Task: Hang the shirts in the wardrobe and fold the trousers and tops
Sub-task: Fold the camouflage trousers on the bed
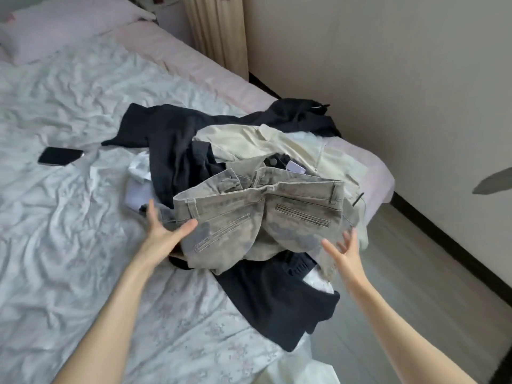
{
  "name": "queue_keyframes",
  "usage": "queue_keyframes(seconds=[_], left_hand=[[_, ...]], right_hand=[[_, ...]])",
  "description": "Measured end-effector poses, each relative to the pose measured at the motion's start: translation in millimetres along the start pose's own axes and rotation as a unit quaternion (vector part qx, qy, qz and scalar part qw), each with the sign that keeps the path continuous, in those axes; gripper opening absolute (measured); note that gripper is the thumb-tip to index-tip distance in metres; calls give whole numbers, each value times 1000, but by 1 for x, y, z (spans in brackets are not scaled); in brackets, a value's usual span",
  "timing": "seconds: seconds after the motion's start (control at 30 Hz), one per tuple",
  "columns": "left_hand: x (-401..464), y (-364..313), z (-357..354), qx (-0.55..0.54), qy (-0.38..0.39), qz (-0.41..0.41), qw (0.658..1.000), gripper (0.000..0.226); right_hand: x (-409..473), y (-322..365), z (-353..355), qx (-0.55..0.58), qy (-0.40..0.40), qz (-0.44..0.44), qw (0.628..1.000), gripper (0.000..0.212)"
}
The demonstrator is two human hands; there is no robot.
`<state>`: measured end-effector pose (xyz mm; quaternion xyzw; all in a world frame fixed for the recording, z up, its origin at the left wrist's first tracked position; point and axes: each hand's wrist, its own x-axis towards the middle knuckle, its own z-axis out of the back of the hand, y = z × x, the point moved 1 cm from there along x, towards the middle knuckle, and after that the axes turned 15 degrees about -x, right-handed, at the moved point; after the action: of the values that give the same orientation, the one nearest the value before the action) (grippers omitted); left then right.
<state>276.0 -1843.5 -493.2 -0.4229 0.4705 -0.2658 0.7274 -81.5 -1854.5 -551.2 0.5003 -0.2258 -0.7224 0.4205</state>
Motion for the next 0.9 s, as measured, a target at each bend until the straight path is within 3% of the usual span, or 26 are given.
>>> queue_keyframes(seconds=[0.07,0.13,0.17,0.27,0.4,0.5,0.6,0.73,0.9], left_hand=[[16,-13,-22,60,75,-6,995,61],[27,-20,-48,61,61,-4,996,16],[32,-23,-59,43,29,0,999,6],[46,-26,-72,46,-41,8,998,16],[37,-31,-73,60,-48,12,997,29],[11,-43,-79,50,-32,-2,998,31],[-31,-77,-85,56,7,-73,996,27],[-108,-106,-98,64,106,-183,975,24],[-231,-120,-135,72,218,-278,933,21]], right_hand=[[27,24,-3,-24,-14,22,999,104],[56,47,-7,-27,-24,6,999,98],[71,54,-9,-13,-25,-7,1000,88],[99,71,-10,24,-25,-46,998,37],[83,83,-11,17,-11,-29,999,15],[49,87,1,-5,-79,15,997,20],[2,100,38,9,-164,58,985,25],[-78,109,77,49,-238,146,959,16],[-198,63,144,-21,-305,196,932,34]])
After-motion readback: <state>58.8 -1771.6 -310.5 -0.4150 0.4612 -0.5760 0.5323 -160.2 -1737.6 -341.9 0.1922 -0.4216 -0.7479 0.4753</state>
